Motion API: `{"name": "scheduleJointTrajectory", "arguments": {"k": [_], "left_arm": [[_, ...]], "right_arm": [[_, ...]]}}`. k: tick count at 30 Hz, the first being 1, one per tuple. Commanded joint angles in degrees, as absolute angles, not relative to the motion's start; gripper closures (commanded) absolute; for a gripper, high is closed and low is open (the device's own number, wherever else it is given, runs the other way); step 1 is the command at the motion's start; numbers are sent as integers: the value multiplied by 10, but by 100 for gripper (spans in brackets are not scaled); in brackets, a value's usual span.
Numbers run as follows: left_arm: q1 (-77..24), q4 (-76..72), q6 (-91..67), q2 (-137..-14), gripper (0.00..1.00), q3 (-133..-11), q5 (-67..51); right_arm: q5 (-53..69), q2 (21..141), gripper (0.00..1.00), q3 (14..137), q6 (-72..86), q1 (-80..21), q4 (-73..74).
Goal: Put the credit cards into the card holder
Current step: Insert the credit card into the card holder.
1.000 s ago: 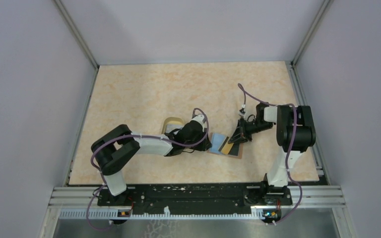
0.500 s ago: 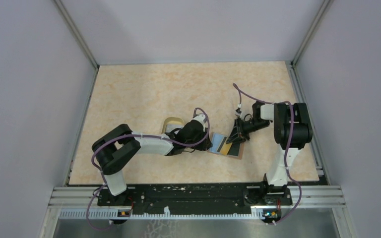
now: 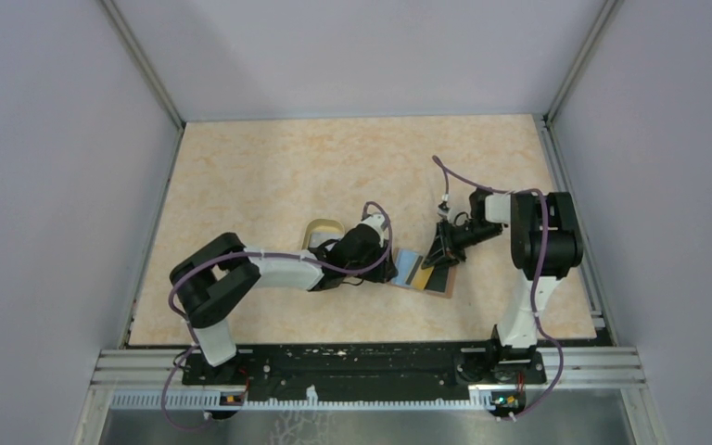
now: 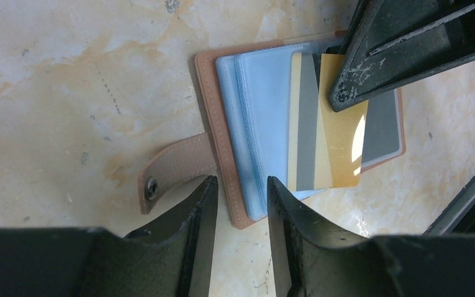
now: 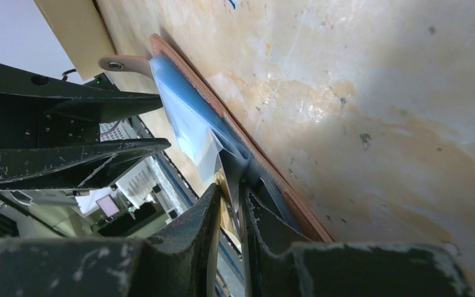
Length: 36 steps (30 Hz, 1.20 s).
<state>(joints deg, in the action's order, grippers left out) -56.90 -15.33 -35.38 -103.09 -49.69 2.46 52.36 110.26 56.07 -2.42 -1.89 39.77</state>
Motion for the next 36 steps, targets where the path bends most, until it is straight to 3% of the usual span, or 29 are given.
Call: {"name": "scheduleJointTrajectory", "arguments": {"k": [1,10,18,26,36], "left_arm": [[-572,-114,-333,-985,57,-491,29],[-606,-151,-319,-916,52,-479,3],[-683,-125,-318,-1029,55,-600,38],[-687,-57,-320,-1149,66,-722,69],[-687,25,-307,-1202,68,-787,144]], "right_arm": [[487,1110,83,576,-43,-29,389],[485,1119,82,581,-47,-29,391],[485,1119,82,583,-48,-29,392],[488,1120,82,584,-52,-29,395],[487,1121,81,585,-54,-29,397]]}}
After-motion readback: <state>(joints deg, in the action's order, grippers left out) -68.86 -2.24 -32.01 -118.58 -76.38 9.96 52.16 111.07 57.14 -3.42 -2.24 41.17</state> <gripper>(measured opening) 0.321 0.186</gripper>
